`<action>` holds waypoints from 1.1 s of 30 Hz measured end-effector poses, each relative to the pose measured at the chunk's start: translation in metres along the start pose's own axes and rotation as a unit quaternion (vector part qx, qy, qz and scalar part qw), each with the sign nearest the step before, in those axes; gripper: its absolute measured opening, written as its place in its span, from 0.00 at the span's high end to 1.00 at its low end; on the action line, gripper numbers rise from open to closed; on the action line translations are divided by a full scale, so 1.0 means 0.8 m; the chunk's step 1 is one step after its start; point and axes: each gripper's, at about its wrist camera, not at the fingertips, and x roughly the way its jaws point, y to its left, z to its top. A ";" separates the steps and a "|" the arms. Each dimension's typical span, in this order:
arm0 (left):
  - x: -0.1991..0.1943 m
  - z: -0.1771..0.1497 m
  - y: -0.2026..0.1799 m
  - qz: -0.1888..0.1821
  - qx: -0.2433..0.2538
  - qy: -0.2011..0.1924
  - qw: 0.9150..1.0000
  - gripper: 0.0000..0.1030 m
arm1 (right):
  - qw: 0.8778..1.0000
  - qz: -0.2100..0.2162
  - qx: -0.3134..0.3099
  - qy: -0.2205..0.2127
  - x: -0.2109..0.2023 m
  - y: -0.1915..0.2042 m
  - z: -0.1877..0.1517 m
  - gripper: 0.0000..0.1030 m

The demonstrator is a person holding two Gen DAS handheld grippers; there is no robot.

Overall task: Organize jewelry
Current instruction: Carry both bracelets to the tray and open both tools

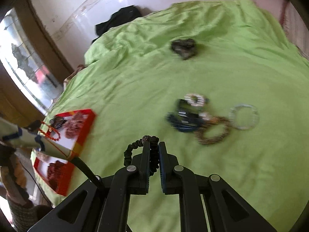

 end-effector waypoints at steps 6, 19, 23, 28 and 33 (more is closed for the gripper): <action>0.024 0.002 0.052 0.018 -0.036 0.019 0.999 0.93 | 0.998 0.030 -0.051 0.019 0.032 0.089 0.009 0.91; 0.093 0.014 0.106 0.110 -0.050 0.040 0.992 0.93 | 0.985 0.055 -0.151 0.069 0.137 0.249 0.005 0.91; 0.098 0.017 0.123 0.105 -0.077 0.043 0.991 0.93 | 0.980 0.046 -0.170 0.087 0.171 0.272 -0.006 0.91; 0.100 0.015 0.125 0.103 -0.082 0.046 0.990 0.93 | 0.978 0.036 -0.179 0.099 0.193 0.283 -0.010 0.91; 0.097 0.016 0.122 0.099 -0.085 0.039 0.991 0.93 | 0.976 0.022 -0.190 0.101 0.201 0.286 -0.013 0.90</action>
